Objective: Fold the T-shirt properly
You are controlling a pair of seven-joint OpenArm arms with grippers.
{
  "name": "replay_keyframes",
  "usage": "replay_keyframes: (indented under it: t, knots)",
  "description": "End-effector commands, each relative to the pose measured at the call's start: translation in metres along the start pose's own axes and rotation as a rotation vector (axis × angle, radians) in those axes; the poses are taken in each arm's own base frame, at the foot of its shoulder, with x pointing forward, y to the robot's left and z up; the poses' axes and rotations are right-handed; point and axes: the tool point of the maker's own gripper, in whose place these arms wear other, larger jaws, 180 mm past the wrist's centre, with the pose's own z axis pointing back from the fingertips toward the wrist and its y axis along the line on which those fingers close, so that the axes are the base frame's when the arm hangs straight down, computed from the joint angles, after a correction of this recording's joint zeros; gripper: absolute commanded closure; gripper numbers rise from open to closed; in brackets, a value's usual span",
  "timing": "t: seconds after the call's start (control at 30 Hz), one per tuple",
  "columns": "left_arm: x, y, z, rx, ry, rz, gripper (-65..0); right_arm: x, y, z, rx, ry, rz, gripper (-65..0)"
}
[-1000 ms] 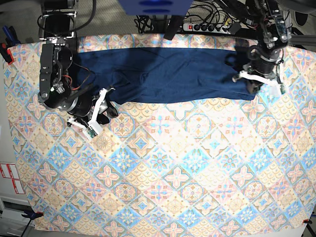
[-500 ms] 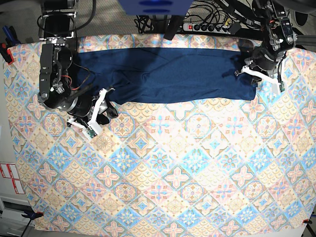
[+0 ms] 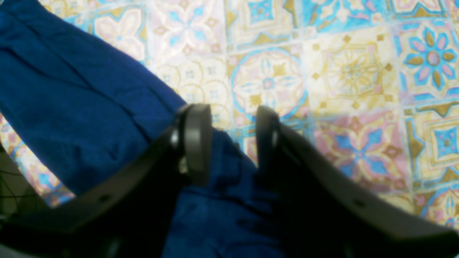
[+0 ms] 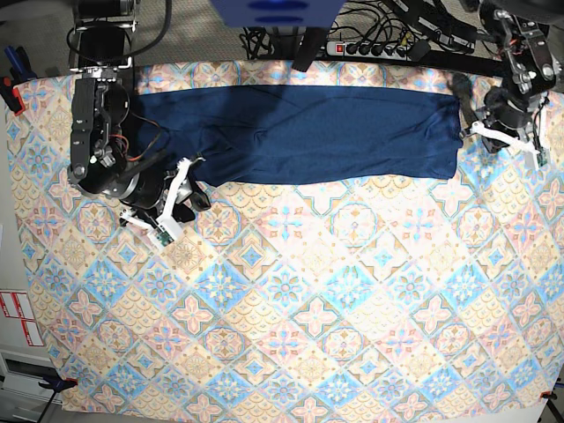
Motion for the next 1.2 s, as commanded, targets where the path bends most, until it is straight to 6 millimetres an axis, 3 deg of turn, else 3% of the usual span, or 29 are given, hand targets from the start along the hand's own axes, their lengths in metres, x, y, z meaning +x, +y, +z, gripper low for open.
replay_keyframes:
  t: [0.0, 0.17, 0.33, 0.4, 0.57, 0.8, 0.93, 1.17]
  knots:
    - [0.004, 0.0, -0.002, -0.004, -0.004, -0.02, -12.4, 0.016, -0.005, 0.005, -0.01, -0.048, 0.02, -20.0]
    - [-0.005, 0.004, -0.03, -0.011, 0.109, -0.06, -13.7, 0.015, -0.005, 0.005, -0.01, -0.047, 0.019, -20.0]
    - [-0.01, -0.001, -0.04, -0.06, 0.15, -0.101, -29.8, 0.015, -0.005, 0.005, -0.01, -0.047, 0.019, -20.0]
    - [-0.014, -0.002, -0.044, -0.09, 0.168, -0.112, -32.8, 0.016, -0.006, 0.005, -0.012, -0.049, 0.019, -20.0]
    - [-0.029, 0.01, -0.06, -0.105, 0.247, -0.062, -32.7, 0.016, -0.006, 0.005, -0.012, -0.049, 0.019, -20.0]
    - [-0.031, 0.002, -0.068, -0.164, 0.273, -0.054, -32.7, 0.016, -0.005, 0.005, -0.009, -0.049, 0.019, -20.0]
    - [-0.043, -0.033, -0.074, -0.233, 0.318, -0.131, -32.7, 0.016, -0.005, 0.005, -0.009, -0.049, 0.019, -20.0]
    - [-0.077, -0.042, -0.082, -0.252, 0.403, -0.099, -32.7, 0.015, -0.006, 0.006, -0.014, -0.049, 0.015, -20.0]
